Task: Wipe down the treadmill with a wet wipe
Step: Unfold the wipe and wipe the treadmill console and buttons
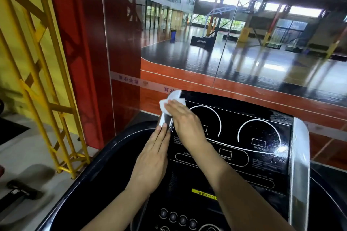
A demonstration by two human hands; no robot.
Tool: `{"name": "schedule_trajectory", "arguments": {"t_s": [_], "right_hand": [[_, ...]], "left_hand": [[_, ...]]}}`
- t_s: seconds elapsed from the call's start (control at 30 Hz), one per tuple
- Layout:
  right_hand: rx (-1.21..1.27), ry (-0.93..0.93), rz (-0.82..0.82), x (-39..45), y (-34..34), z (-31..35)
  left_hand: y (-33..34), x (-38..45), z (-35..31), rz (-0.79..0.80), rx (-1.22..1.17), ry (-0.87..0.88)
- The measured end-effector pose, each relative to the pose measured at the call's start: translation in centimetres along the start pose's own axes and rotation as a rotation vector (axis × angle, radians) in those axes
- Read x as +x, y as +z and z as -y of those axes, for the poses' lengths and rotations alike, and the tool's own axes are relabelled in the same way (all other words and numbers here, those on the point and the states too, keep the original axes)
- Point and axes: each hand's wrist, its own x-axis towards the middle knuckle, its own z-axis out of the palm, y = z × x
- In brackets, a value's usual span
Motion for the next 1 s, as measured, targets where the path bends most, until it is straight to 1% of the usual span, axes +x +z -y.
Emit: {"name": "schedule_trajectory", "arguments": {"t_s": [0.07, 0.13, 0.23, 0.3, 0.37, 0.43, 0.5, 0.57, 0.6, 0.63, 0.73, 0.83, 0.9, 1.0], "right_hand": [[-0.046, -0.124, -0.006, -1.8, -0.2, -0.1], [-0.121, -0.146, -0.019, -1.0, -0.6, -0.9], [-0.140, -0.026, -0.042, 2.5, -1.3, -1.9], [-0.067, 0.061, -0.011, 3.7, -1.1, -1.5], [0.021, 0.089, 0.005, 2.7, -0.2, 0.1], [0.056, 0.019, 0.006, -0.7, 1.3, 2.5], [0.070, -0.125, 0.016, -4.6, 2.8, 4.2], [0.078, -0.213, 0.072, -6.0, 3.0, 3.9], [0.090, -0.202, 0.075, -5.5, 2.8, 3.2], [0.087, -0.145, 0.055, -4.5, 2.4, 2.5], [0.068, 0.099, -0.003, -1.3, 1.0, 1.1], [0.101, 0.157, -0.019, -2.3, 1.3, 2.6], [0.090, 0.093, -0.011, -6.0, 2.2, 4.1], [0.038, -0.102, 0.014, -11.1, 2.6, 4.3]], "left_hand": [[0.0, -2.1, 0.2, 0.000, -0.061, -0.029], [0.6, -5.1, 0.4, -0.005, -0.128, -0.077], [1.0, -8.7, 0.6, 0.000, -0.241, -0.141], [0.7, -9.6, 0.5, -0.002, -0.290, -0.177], [0.5, -10.1, 0.6, 0.012, -0.304, -0.210], [0.9, -10.2, 1.0, 0.011, -0.281, -0.241], [1.3, -10.5, 1.3, 0.010, -0.268, -0.275], [1.1, -11.0, 1.2, 0.005, -0.277, -0.300], [0.9, -11.3, 1.1, 0.004, -0.294, -0.315], [0.6, -11.6, 1.0, 0.009, -0.320, -0.323], [-0.1, -12.0, 0.8, 0.021, -0.368, -0.304], [0.2, -11.9, 0.8, 0.025, -0.363, -0.317], [0.5, -11.8, 0.7, 0.013, -0.323, -0.312], [0.7, -11.5, 0.6, -0.007, -0.264, -0.287]]}}
